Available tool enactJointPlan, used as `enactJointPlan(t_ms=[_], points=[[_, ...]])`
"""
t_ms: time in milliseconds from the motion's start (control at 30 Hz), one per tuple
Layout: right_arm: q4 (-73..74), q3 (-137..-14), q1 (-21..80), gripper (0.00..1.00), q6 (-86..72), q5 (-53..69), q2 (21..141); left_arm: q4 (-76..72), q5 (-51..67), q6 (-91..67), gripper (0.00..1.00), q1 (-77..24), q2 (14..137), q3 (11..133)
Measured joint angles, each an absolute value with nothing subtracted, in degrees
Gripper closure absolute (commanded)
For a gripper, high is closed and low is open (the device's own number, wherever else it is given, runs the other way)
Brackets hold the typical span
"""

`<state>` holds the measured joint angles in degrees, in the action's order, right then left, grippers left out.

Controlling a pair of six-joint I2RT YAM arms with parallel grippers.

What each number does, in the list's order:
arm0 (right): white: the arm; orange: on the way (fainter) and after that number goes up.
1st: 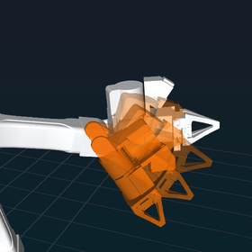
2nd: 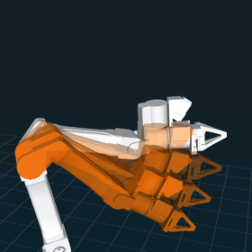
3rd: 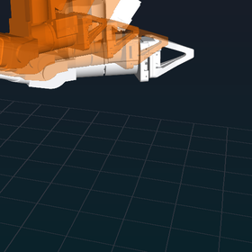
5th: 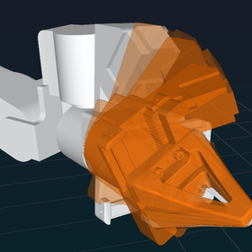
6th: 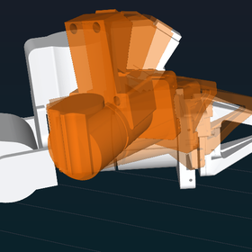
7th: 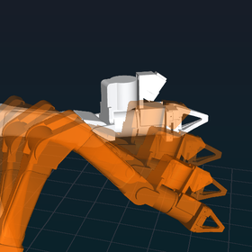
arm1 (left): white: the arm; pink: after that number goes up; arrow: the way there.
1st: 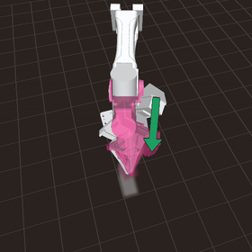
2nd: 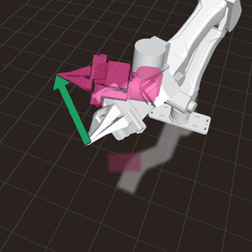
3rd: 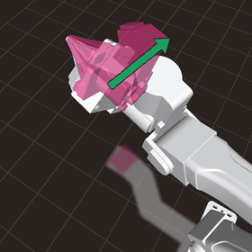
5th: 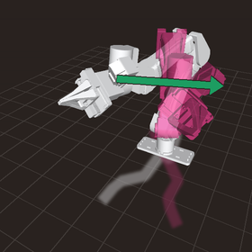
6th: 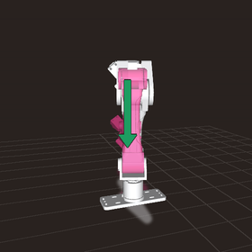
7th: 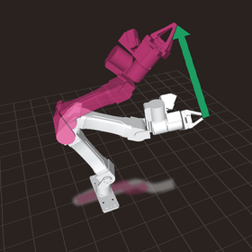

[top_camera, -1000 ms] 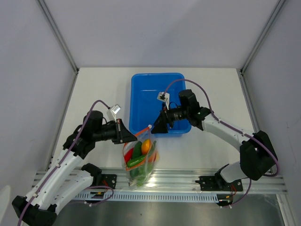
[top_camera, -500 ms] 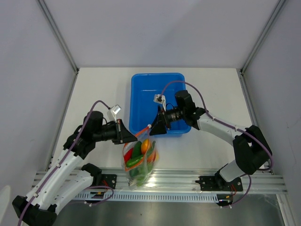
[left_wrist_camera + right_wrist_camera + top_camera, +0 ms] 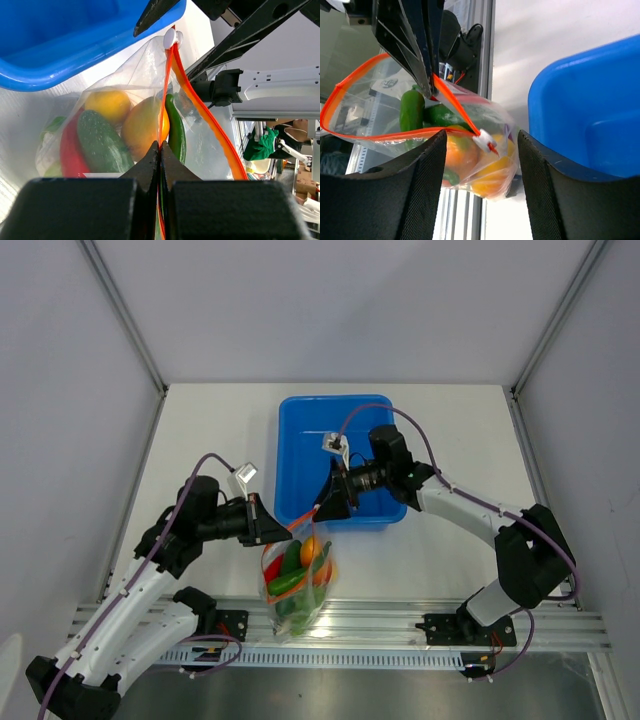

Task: Place the food in the zip-top bag and seal the zipper
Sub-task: Zip the zipper food storage bag at the center of the board.

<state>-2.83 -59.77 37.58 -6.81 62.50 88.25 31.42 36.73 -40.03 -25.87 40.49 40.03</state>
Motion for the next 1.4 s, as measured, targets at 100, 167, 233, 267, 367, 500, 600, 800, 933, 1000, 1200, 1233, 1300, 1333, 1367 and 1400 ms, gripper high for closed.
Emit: enactJointPlan(t_ms=[100,167,233,267,367,500,600,800,933,1000,1200,1233,1300,1333,1367,1400], points=[[-2.3,-61.4,38.0,0.48,-6.3,63.0,89.1,31.4,36.8,-40.0,0.99,-25.9,40.5,40.0],[-1.8,-62.2,38.5,0.56,-5.7,63.4,89.8,31.4,36.8,-40.0,0.99,-25.9,40.5,40.0],[-1.3,-62.5,39.0,0.69,-5.3,63.6,90.2,31.4,36.8,-40.0,0.99,-25.9,40.5,40.0],[-1.1,-62.5,39.2,0.71,-5.0,63.7,90.4,31.4,36.8,-40.0,0.99,-25.9,40.5,40.0],[-0.4,-62.5,39.3,0.72,-4.6,63.8,90.9,31.4,36.9,-40.0,1.00,-25.9,40.5,39.9],[1.0,-62.5,39.4,0.90,-3.8,63.9,91.0,31.4,36.9,-40.0,0.99,-25.9,40.5,39.9],[2.1,-62.5,39.4,1.00,-3.3,63.8,91.0,31.4,36.9,-39.9,1.00,-25.9,40.6,39.9],[4.7,-62.7,40.5,1.00,-2.7,61.1,91.0,32.2,36.7,-39.2,0.90,-25.9,40.6,39.9],[7.0,-62.7,42.2,1.00,-2.9,55.7,90.3,32.8,36.2,-38.3,0.57,-25.9,40.3,40.0],[8.4,-62.7,43.6,1.00,-3.3,51.7,89.2,33.0,35.7,-37.3,0.43,-25.9,39.8,40.6],[11.7,-62.7,47.5,1.00,-8.0,40.4,84.8,33.3,31.6,-34.4,0.25,-26.8,39.0,45.6],[12.0,-62.7,47.9,1.00,-8.8,39.1,84.2,33.3,30.7,-33.8,0.23,-27.3,39.4,46.9],[12.7,-62.7,48.7,1.00,-10.7,36.2,82.8,33.4,29.0,-32.8,0.16,-28.9,40.5,49.2],[13.1,-62.7,49.0,1.00,-11.5,34.9,82.2,33.6,28.1,-32.1,0.15,-30.2,41.3,50.7],[13.6,-62.7,49.2,1.00,-12.3,33.8,81.5,33.5,27.1,-31.4,0.15,-31.6,42.4,52.1],[14.2,-62.7,49.4,1.00,-13.1,32.9,80.9,33.7,26.2,-30.7,0.14,-33.1,43.6,53.4]])
